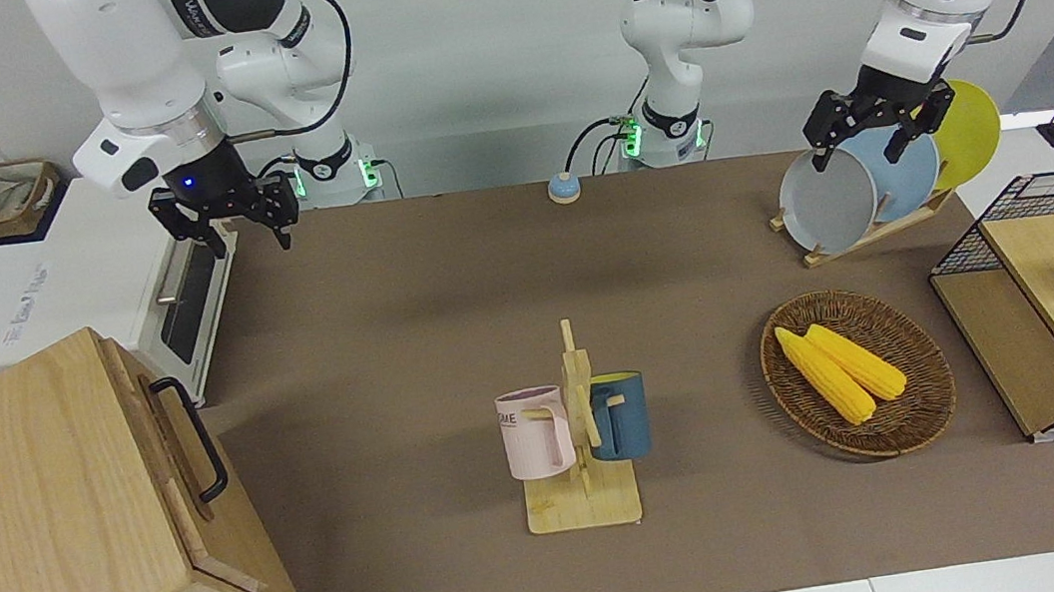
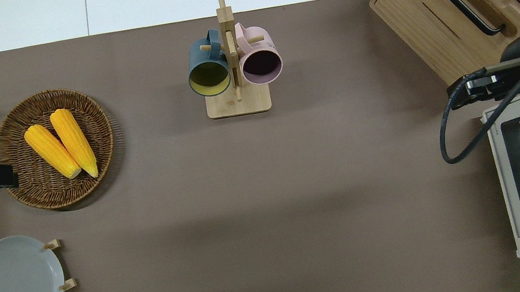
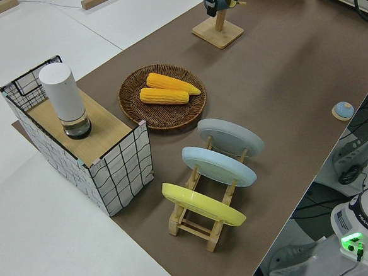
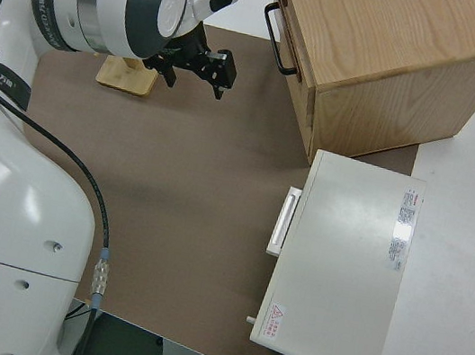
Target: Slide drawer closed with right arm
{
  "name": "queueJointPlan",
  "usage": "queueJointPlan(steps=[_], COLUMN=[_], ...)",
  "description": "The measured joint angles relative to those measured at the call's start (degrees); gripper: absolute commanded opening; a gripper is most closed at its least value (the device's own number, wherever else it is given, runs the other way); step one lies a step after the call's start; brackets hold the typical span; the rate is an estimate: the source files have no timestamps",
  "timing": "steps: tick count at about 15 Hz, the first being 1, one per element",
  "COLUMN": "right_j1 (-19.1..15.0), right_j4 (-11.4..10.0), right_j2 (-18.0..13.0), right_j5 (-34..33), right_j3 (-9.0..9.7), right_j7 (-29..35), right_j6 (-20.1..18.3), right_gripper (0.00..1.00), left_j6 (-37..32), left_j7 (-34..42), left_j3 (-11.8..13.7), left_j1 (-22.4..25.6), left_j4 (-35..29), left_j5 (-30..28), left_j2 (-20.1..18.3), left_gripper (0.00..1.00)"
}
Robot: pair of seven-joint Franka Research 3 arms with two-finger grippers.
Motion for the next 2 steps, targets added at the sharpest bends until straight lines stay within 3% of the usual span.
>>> queueJointPlan(steps=[2], right_j1=[-0.4], right_j4=[0.3], right_j2=[0.2], right_j5=[0.1], right_j3=[-0.01], right_j7=[-0.4], right_j6=[0.1], right_gripper=[0.990], left_j6=[0.0], left_j7=[0.0], left_j3=[0.0], left_j1=[0.0], left_j4=[0.0], left_j5=[0.0], left_j2=[0.0], left_gripper=[1.00])
